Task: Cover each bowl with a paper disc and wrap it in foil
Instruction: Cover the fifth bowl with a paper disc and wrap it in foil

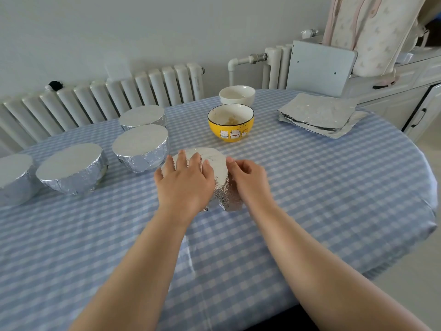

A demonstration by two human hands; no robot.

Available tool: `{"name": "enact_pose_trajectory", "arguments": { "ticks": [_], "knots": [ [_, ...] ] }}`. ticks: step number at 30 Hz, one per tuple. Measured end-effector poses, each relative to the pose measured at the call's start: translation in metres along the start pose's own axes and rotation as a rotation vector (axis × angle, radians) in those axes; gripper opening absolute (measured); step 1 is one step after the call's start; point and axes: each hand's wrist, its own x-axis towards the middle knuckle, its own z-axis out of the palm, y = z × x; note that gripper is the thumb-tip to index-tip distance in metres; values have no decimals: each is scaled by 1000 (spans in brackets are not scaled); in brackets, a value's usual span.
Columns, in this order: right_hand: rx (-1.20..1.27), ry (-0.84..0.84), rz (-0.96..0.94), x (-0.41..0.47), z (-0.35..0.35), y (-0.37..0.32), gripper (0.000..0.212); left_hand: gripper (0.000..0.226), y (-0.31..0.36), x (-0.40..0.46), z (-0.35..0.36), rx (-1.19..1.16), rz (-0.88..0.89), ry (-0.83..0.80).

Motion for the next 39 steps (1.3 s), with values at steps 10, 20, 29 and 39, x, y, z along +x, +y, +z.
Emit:
{"name": "enact_pose_trajectory", "arguments": {
  "ticks": [10,20,29,39],
  "knots": [
    [41,29,24,-3,4,0,33,111,-16,5,-23,191,190,-200],
    [77,52,57,0,10,4,28,135,-37,3,-11,-58,203,-82],
    [388,24,250,0,14,5,15,140,-35,2,-13,-157,156,-78],
    [574,11,351,4,17,4,6,151,-63,12,-19,-410,231,-249]
  ]
}}
